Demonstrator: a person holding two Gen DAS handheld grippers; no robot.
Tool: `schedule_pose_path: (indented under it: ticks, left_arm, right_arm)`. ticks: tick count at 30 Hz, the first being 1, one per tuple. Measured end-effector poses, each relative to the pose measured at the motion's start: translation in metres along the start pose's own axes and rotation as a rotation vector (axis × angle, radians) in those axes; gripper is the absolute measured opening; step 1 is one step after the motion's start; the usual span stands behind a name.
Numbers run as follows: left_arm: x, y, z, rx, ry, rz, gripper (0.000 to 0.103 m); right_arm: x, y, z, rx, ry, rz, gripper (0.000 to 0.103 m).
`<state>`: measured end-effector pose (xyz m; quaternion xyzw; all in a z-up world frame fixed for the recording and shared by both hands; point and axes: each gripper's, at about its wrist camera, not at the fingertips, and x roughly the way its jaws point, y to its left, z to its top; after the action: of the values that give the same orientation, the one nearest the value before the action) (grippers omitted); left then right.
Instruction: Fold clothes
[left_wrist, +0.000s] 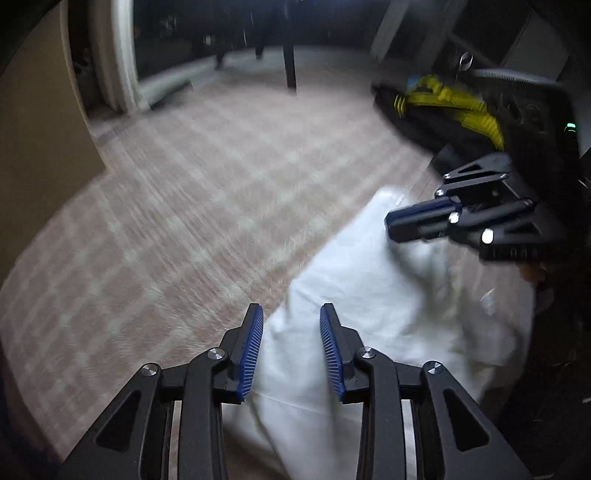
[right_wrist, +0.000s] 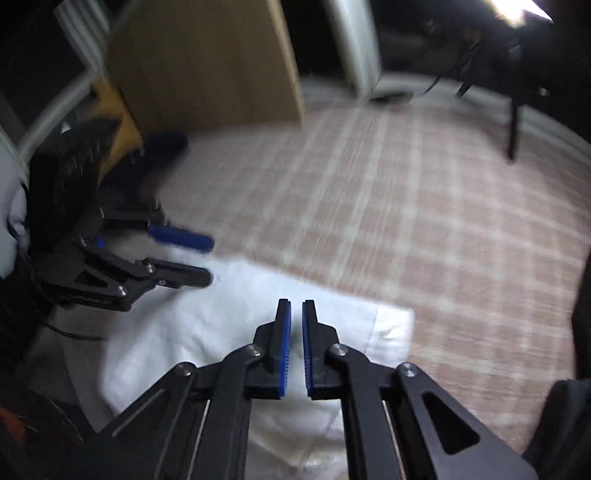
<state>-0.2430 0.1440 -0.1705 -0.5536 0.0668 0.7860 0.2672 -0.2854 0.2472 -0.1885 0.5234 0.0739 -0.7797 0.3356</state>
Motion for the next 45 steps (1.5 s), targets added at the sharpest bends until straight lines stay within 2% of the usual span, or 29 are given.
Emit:
schedule_pose_path:
  ticks: [1,2,4,7,9,11,13,14,15,16,20,21,23,26,28,29,30,32,34,36,38,40,42,43,44,45]
  left_arm:
    - [0.006,0.009,-0.003,-0.021,0.004,0.007,0.047]
    - [0.002,0.017,-0.007,-0.047,-0.004,0.006,0.046]
    - [-0.015,0.032,-0.013,-0.103,-0.031,-0.003,0.038]
    - [-0.037,0.050,-0.020,-0.152,-0.057,-0.001,0.037]
    - [-0.039,0.064,-0.023,-0.191,-0.042,-0.012,0.036]
    - [-0.031,0.070,-0.027,-0.231,-0.006,-0.042,0.036]
    - [-0.022,0.066,-0.030,-0.227,0.011,-0.073,0.035]
    - [-0.020,0.062,-0.030,-0.222,0.009,-0.091,0.030]
    - [-0.020,0.059,-0.029,-0.216,0.006,-0.109,0.020]
    - [-0.020,0.055,-0.027,-0.211,0.003,-0.127,0.017]
    - [-0.020,0.053,-0.025,-0.183,0.012,-0.137,0.017]
    - [-0.020,0.054,-0.026,-0.181,0.013,-0.141,0.016]
    - [-0.019,0.053,-0.028,-0.171,0.019,-0.133,0.014]
    - [-0.026,0.048,-0.034,-0.127,0.013,-0.079,0.012]
    - [-0.026,0.052,-0.038,-0.137,0.006,-0.072,0.013]
    - [-0.027,0.054,-0.040,-0.145,0.003,-0.071,0.015]
    - [-0.027,0.057,-0.042,-0.154,-0.001,-0.071,0.016]
    - [-0.029,0.059,-0.041,-0.164,0.000,-0.051,0.020]
    - [-0.040,0.059,-0.040,-0.156,-0.011,0.003,0.020]
    - [-0.053,0.058,-0.039,-0.148,-0.029,0.035,0.015]
    - [-0.069,0.051,-0.039,-0.144,-0.064,-0.002,0.015]
    - [-0.074,0.031,-0.038,-0.113,-0.082,-0.067,0.015]
    - [-0.074,0.008,-0.038,-0.070,-0.091,-0.128,0.020]
    - [-0.067,-0.008,-0.042,-0.025,-0.074,-0.155,0.023]
    - [-0.058,-0.018,-0.047,0.011,-0.042,-0.134,0.029]
    - [-0.049,-0.026,-0.052,0.041,-0.007,-0.093,0.026]
  right_arm:
    - [0.015,-0.001,-0.008,-0.029,0.061,-0.055,0.000]
    - [0.013,-0.006,-0.014,-0.027,0.027,-0.029,0.000]
    - [0.002,-0.014,-0.018,0.013,0.041,-0.026,0.000]
    - [-0.018,-0.018,-0.017,0.027,0.030,-0.053,0.000]
    - [-0.027,-0.029,-0.014,0.075,0.013,-0.065,0.010]
    - [-0.031,-0.048,-0.008,0.158,-0.012,-0.071,0.027]
    - [-0.028,-0.065,-0.004,0.233,-0.008,-0.056,0.029]
    - [-0.021,-0.068,-0.004,0.256,0.001,-0.027,0.029]
    - [-0.014,-0.071,-0.005,0.279,0.009,0.002,0.029]
    - [-0.009,-0.072,-0.005,0.290,0.021,0.030,0.029]
    - [-0.011,-0.073,-0.020,0.339,0.026,0.150,0.029]
    - [-0.011,-0.068,-0.020,0.332,0.021,0.154,0.028]
    - [-0.015,-0.063,-0.023,0.306,0.015,0.138,0.008]
    - [-0.026,-0.056,-0.028,0.265,-0.009,0.111,0.004]
    - [-0.039,-0.051,-0.034,0.235,-0.043,0.087,0.003]
    - [-0.033,-0.056,-0.040,0.249,-0.026,0.042,0.002]
    - [-0.028,-0.061,-0.046,0.263,-0.010,0.000,0.002]
    - [-0.025,-0.066,-0.050,0.289,-0.009,0.022,0.003]
    - [-0.043,-0.067,-0.045,0.290,-0.049,0.008,0.005]
    - [-0.067,-0.067,-0.040,0.277,-0.105,-0.009,0.007]
    - [-0.080,-0.065,-0.034,0.248,-0.127,-0.021,0.008]
    - [-0.082,-0.059,-0.028,0.222,-0.143,0.015,0.008]
    - [-0.061,-0.048,-0.022,0.184,-0.101,0.063,0.008]
    - [-0.046,-0.042,-0.021,0.165,-0.068,0.082,0.013]
    - [-0.032,-0.037,-0.020,0.145,-0.033,0.097,0.015]
    - [-0.021,-0.035,-0.024,0.118,0.020,0.030,0.012]
